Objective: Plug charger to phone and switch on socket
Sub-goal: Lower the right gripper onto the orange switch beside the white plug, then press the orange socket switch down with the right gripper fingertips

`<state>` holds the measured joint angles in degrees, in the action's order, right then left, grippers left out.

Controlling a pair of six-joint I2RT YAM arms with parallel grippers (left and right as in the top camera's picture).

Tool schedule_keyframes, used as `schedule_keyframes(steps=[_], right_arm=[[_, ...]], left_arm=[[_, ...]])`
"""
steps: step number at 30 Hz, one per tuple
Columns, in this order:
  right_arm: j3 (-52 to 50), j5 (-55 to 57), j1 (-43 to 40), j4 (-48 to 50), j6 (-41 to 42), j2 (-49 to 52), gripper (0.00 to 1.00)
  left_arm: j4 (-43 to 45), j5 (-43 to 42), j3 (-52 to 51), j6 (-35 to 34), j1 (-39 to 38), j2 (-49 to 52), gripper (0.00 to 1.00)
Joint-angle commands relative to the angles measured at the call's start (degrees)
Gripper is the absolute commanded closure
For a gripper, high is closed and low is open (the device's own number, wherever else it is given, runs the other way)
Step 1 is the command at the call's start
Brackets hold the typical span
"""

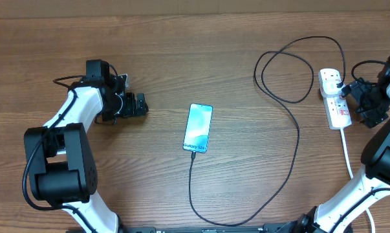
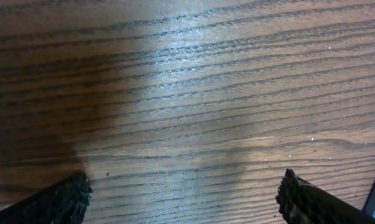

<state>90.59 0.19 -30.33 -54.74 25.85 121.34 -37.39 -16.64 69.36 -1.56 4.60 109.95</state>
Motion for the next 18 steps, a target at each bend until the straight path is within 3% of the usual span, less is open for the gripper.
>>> schedule_keyframes(steps=[1,18], right_arm=[[-1.4,-3.5,2.4,-1.5,-2.6,0.4,0.00],[-6.9,-2.8,3.6,2.0,-3.4,0.4,0.00]], left_arm=[[0.0,0.7,0.2,-0.4,-0.1,-0.6,0.00],[0.0,0.7,0.2,-0.3,-0.1,-0.6,0.00]])
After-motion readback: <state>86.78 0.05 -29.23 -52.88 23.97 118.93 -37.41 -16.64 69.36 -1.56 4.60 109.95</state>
